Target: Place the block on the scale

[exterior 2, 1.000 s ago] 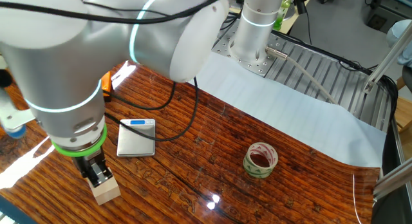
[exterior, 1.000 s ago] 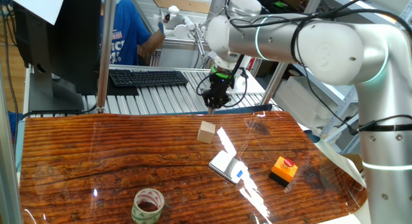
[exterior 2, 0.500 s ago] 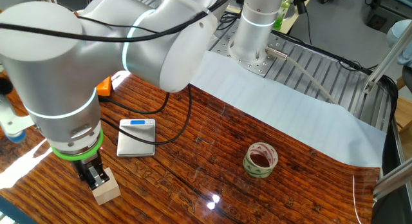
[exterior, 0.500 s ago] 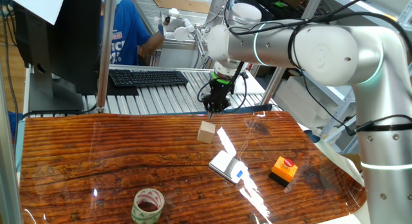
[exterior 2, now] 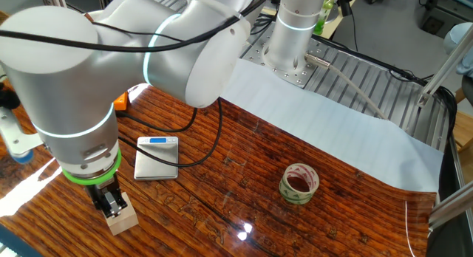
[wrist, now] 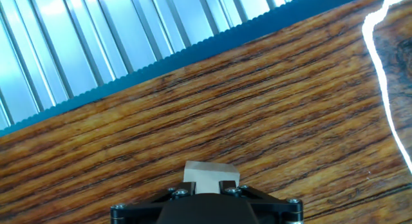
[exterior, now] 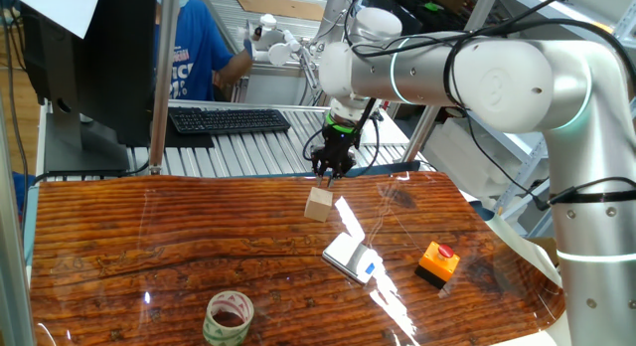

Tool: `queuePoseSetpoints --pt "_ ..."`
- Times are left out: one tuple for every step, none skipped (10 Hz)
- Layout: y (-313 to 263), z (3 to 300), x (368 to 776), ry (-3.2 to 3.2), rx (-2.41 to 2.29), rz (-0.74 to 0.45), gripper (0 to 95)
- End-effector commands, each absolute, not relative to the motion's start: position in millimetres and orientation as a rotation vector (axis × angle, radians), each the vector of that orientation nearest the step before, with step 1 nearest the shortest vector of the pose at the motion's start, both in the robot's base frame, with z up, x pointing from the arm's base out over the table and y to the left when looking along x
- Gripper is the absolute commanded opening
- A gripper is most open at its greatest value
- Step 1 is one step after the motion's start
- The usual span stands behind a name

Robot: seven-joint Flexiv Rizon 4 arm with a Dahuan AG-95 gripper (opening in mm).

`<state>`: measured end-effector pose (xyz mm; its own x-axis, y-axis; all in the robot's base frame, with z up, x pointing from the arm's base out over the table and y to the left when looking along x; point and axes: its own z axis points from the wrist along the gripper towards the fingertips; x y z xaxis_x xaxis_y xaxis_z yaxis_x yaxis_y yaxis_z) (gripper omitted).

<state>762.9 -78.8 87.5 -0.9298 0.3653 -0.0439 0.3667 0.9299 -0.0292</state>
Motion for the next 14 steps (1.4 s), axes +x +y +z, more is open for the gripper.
queuePoseSetpoints --pt "-78.7 86.7 763.3 3.045 0.59 -0.056 38.0" --pt "-78.6 86.3 763.3 3.044 0.603 -0.053 38.0" --pt "-78.6 86.1 763.3 3.043 0.61 -0.052 57.0" --pt "-78.6 85.7 763.4 3.042 0.615 -0.047 57.0" --pt "-78.5 84.5 763.5 3.041 0.626 -0.042 57.0" --pt "-78.4 82.9 763.6 3.038 0.636 -0.04 57.0" --pt "-78.2 80.5 763.7 3.035 0.647 -0.038 57.0" --pt "-78.0 77.7 763.9 3.033 0.65 -0.036 57.0" --pt "-77.9 74.5 764.0 3.032 0.652 -0.034 57.0" --pt "-78.0 72.4 764.1 3.032 0.657 -0.033 57.0" --pt "-78.0 70.8 764.1 3.031 0.661 -0.033 76.0" --pt "-78.0 70.6 764.1 3.031 0.659 -0.033 76.0" --pt "-78.0 70.3 764.1 3.031 0.664 -0.025 76.0" --pt "-78.0 70.0 764.1 3.031 0.668 -0.015 76.0"
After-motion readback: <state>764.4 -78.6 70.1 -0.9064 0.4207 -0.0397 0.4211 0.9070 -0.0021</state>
